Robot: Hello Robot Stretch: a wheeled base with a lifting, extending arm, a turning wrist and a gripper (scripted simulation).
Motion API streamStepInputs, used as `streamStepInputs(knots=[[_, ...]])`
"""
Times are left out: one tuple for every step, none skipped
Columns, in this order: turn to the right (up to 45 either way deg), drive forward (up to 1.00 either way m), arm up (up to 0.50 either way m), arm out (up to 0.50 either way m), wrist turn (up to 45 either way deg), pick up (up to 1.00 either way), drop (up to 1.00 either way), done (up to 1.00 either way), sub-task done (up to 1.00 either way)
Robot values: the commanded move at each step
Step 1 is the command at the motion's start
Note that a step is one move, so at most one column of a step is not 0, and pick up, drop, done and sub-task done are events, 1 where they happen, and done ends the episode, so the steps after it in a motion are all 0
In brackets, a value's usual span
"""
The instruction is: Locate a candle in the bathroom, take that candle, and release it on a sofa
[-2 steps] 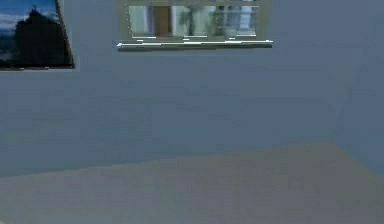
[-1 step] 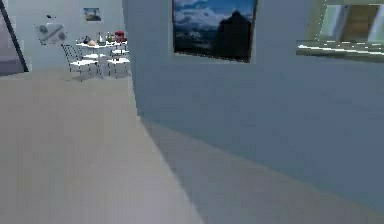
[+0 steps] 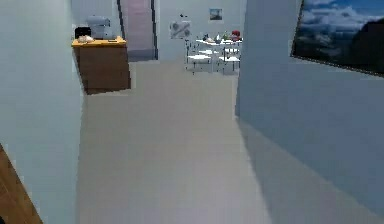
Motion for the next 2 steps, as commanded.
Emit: streamStepInputs(knots=[[0.0,0.5,0.0,0.0,0.0,0.0,0.0,0.0,0.0],[-27.0,0.0,0.0,0.0,0.0,0.0,0.0,0.0,0.0]])
